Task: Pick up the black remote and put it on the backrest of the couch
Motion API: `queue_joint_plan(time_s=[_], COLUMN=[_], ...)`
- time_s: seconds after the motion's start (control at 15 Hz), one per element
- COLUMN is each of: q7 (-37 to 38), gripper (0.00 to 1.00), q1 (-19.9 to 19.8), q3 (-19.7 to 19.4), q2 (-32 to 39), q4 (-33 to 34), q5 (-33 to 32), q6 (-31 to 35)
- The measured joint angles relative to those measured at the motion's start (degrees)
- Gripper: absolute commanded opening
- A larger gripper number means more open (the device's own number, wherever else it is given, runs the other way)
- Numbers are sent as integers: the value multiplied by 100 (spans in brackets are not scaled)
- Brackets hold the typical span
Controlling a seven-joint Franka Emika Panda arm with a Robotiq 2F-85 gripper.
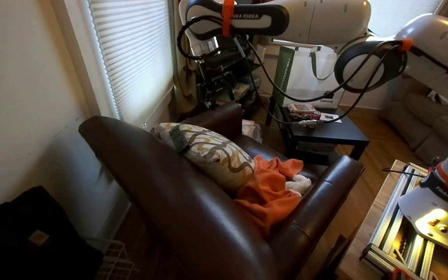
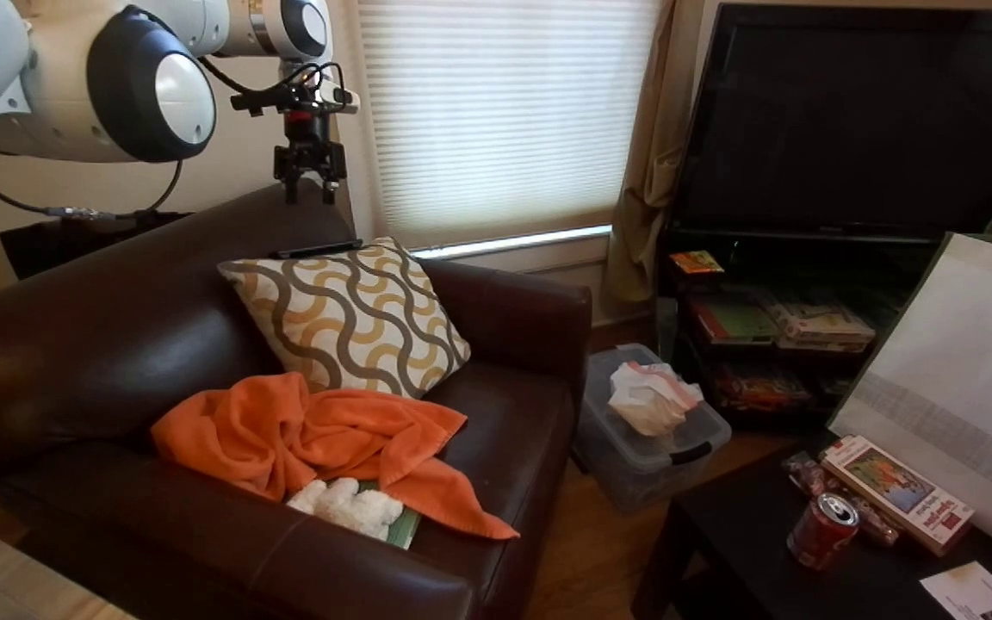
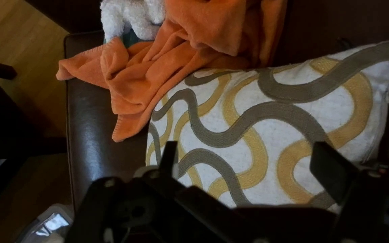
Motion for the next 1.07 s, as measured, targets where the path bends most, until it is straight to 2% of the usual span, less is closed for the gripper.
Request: queue_joint_plan(time_s=[0.2,0.6,0.87,1.07], q7=[874,2367,2805,2720], gripper=[100,100,100,100], q1=[-40,82,371,514], q3=[0,-144,-541,-556], q2=[42,428,464,468], q4=[-32,-49,-43,-46], q5=[211,225,-258,-350], q6=[252,1980,2831,2969])
